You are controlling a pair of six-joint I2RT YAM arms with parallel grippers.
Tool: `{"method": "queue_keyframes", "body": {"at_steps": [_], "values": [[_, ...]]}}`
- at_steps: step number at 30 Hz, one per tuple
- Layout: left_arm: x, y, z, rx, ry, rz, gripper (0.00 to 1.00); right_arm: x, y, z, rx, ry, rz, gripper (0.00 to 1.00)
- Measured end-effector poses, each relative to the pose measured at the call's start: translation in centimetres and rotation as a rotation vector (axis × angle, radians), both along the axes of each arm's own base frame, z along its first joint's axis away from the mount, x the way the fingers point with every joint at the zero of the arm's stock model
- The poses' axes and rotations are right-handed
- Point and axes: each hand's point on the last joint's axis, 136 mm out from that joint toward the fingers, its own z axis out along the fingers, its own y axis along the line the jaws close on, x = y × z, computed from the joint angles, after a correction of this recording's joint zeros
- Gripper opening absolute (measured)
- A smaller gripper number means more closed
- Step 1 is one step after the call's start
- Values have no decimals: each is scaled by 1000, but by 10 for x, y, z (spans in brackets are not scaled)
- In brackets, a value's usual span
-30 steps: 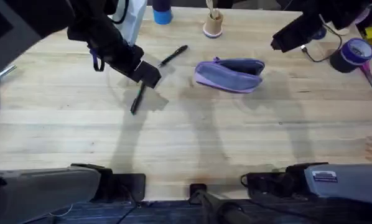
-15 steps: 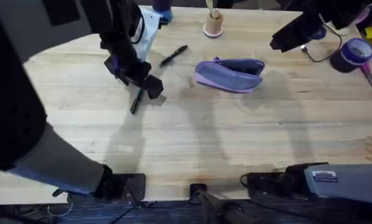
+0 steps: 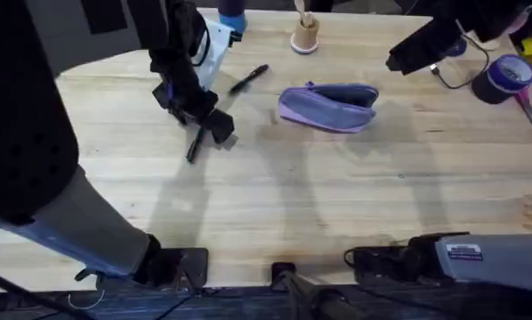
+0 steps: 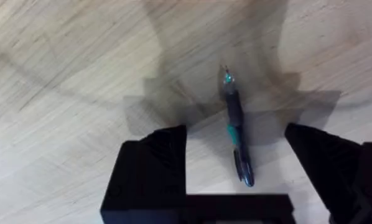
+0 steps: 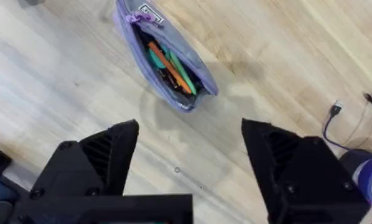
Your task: Unzip the bag, pick up the pens from the table one at a time and place them inside, then zip the bag closed.
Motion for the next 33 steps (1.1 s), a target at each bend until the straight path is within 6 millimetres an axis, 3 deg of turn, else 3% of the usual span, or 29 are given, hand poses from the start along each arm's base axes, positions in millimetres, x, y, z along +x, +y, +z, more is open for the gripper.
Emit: {"method": "queue_keyframes", "body": {"at_steps": [11, 15, 17, 20, 25, 29, 33], "values": [[1, 2, 0, 12, 1, -1, 958, 0, 0, 0, 0, 0, 0, 996], [2, 4, -1, 23, -3, -1, 874, 0, 0, 0, 0, 0, 0, 996], [3, 5, -1, 32, -6, -2, 765, 0, 0, 0, 0, 0, 0, 997], [4, 7, -1, 38, -11, -3, 516, 0, 0, 0, 0, 0, 0, 996], [4, 7, -1, 35, -10, -5, 225, 0, 0, 0, 0, 0, 0, 996], [5, 7, -1, 35, -12, -4, 62, 0, 0, 0, 0, 0, 0, 996], [6, 7, 0, 34, -17, -4, 50, 0, 0, 0, 0, 0, 0, 996]]}}
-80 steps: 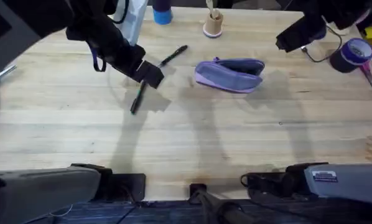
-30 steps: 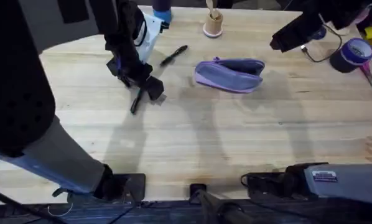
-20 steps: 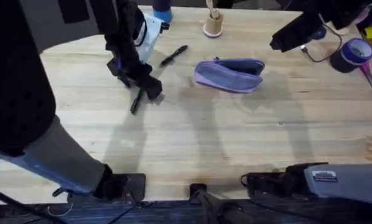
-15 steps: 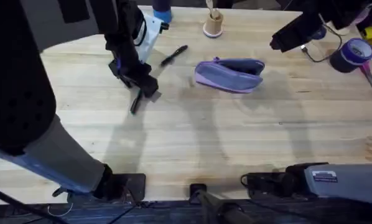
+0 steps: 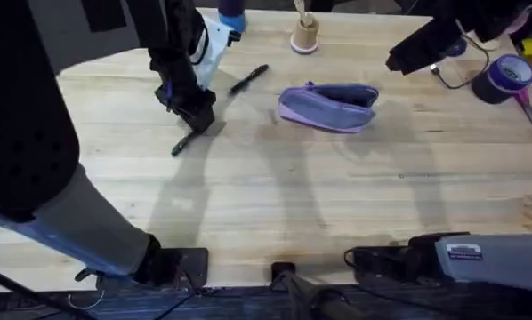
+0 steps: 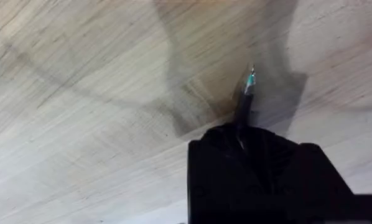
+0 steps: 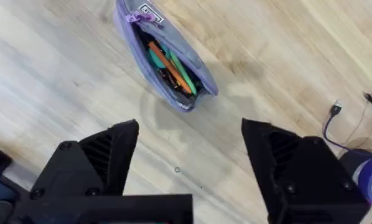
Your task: Unzip the bag, pick up the pens from the table one at a time and place them inside, then zip the bag closed.
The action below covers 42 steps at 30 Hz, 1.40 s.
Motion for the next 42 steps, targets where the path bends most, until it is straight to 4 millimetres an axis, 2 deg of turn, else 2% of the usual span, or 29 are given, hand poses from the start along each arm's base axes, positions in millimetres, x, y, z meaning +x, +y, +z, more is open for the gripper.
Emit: {"method": "queue_keyframes", "body": {"at_steps": [9, 12, 15, 19, 20, 23, 26, 27, 32, 39, 40, 42], "values": [[2, -2, 2, -17, 23, 6, 41, 0, -9, 3, -30, -17, -47, 996], [12, -14, 7, -74, 25, 6, 41, -1, -19, 12, -16, -46, -126, 996], [31, -29, 25, -131, -12, -2, 42, -1, -38, 23, 16, -81, -259, 996], [61, -49, 64, -199, -113, -38, 42, -3, -67, 31, 72, -101, -469, 995], [79, -71, 94, -236, -203, -106, 42, -7, -89, 35, 111, -106, -616, 995], [87, -100, 121, -261, -274, -208, 42, -12, -105, 40, 138, -120, -722, 995], [88, -138, 146, -289, -353, -347, 42, -19, -116, 45, 167, -137, -809, 995], [82, -179, 166, -323, -422, -491, 42, -25, -125, 50, 195, -153, -887, 996], [62, -237, 181, -396, -493, -702, 42, -28, -127, 53, 216, -158, -929, 996], [37, -287, 196, -524, -549, -887, 42, -32, -133, 50, 185, -153, -963, 996], [30, -302, 203, -585, -575, -947, 42, -33, -136, 50, 167, -156, -974, 996], [26, -309, 208, -623, -583, -974, 42, -34, -138, 50, 159, -157, -979, 996]]}}
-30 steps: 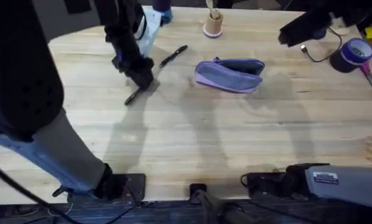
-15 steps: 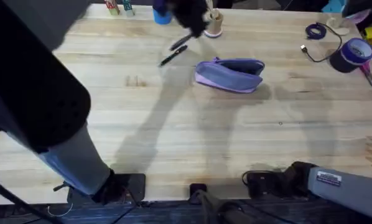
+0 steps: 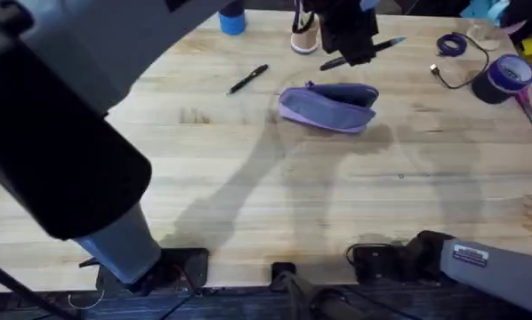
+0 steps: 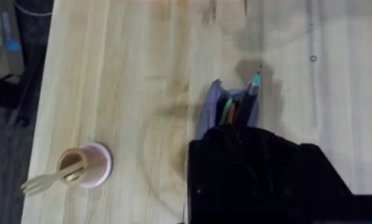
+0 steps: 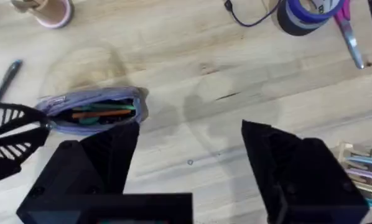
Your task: Unzip the bag, pick up the pens from the table one at a time and place them inside, then zip the bag closed.
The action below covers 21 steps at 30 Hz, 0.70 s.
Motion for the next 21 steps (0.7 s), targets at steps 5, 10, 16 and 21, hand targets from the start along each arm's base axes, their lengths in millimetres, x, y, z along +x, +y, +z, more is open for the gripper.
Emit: {"method": "queue_keyframes", "body": {"at_steps": [5, 10, 16, 21], "values": [[-9, -6, 4, -39, 21, -53, 42, -1, -1, 0, -5, 4, -4, 996], [-13, -12, -1, -58, 53, -83, 42, -1, -1, 0, -6, 5, -5, 996], [-9, -24, -35, -52, 127, -108, 42, -1, -1, 0, -6, 5, -5, 996], [-6, -29, -86, 0, 229, -111, 42, -1, -1, 0, -6, 4, -5, 996]]}}
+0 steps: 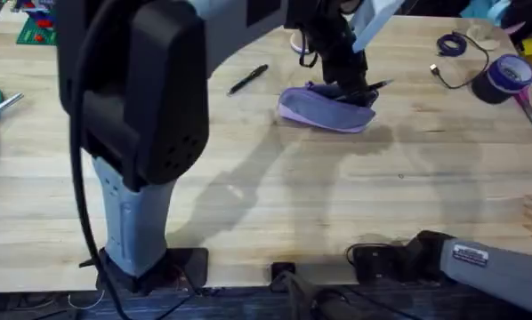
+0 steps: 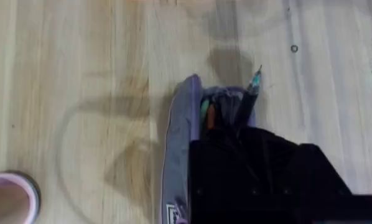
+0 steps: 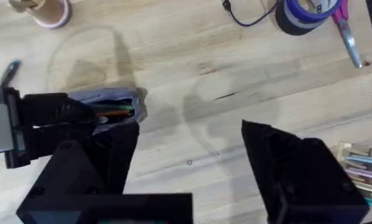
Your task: Unzip the bag, pick up the pens from the table one at a time and place them inside, then zip the bag closed.
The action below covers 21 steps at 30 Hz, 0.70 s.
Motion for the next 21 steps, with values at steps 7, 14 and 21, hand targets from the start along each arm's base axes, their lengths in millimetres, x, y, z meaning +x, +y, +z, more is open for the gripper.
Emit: {"method": "queue_keyframes", "body": {"at_steps": [7, 14, 21], "values": [[9, 24, -29, 177, -28, 68, 42, 0, 0, 0, 0, 0, 0, 996], [18, 45, -42, 313, -90, 107, 42, 0, 0, 0, 0, 0, 0, 996], [21, 48, -44, 345, -125, 103, 233, 0, 0, 0, 0, 0, 0, 996]]}}
